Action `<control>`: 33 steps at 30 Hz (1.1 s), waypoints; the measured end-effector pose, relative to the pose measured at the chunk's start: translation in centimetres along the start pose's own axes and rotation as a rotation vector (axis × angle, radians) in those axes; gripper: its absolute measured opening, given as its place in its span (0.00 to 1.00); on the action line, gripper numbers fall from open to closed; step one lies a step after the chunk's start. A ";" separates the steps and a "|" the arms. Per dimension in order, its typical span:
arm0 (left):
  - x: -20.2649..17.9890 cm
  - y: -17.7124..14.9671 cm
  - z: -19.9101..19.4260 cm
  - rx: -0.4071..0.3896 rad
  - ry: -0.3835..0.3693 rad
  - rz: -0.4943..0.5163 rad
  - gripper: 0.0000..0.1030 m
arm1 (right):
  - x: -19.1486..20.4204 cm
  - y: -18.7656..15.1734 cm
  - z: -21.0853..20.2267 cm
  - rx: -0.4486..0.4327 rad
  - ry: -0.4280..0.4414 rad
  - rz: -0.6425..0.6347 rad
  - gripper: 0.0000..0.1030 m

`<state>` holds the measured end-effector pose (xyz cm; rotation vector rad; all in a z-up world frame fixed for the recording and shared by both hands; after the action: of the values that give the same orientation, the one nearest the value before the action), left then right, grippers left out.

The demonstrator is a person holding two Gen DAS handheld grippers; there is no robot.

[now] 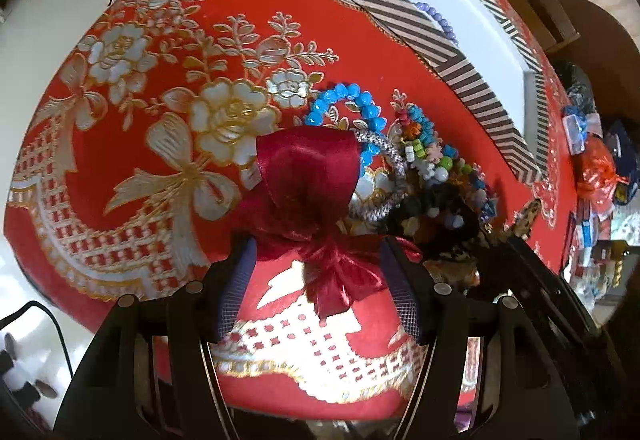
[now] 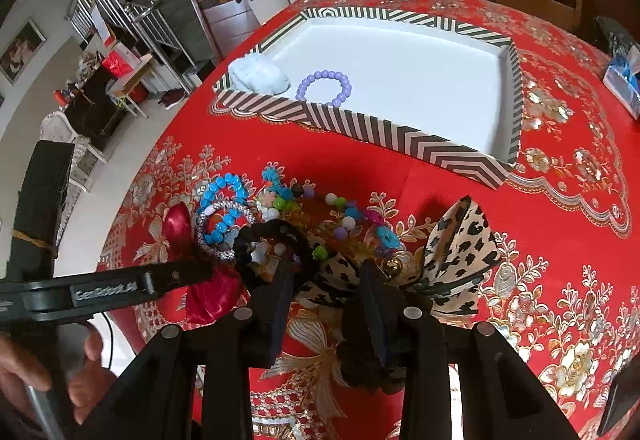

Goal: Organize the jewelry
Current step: 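Grasp the red satin bow with the left tool while the right grasps the black scrunchie, then carry the red bow and black scrunchie into the tray and release both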

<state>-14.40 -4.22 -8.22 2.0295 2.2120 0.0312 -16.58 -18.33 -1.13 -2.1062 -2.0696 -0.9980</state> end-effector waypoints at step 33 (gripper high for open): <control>4.5 3.1 -0.4 -0.036 0.019 -0.034 0.13 | 2.5 2.3 2.1 0.011 0.092 -0.111 0.07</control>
<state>-11.79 0.57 -7.89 1.9811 2.2402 0.0871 -13.82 -15.47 -0.71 -1.9204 -2.1629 -1.0721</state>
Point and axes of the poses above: each gripper's, at about its wrist camera, not at the fingertips, and z roughly the way its jaws point, x to its left, y to its top, the point moved 5 cm from there along z, roughly the way its jaws point, and after that the axes turned 13 degrees about y, right-handed, at the moved point
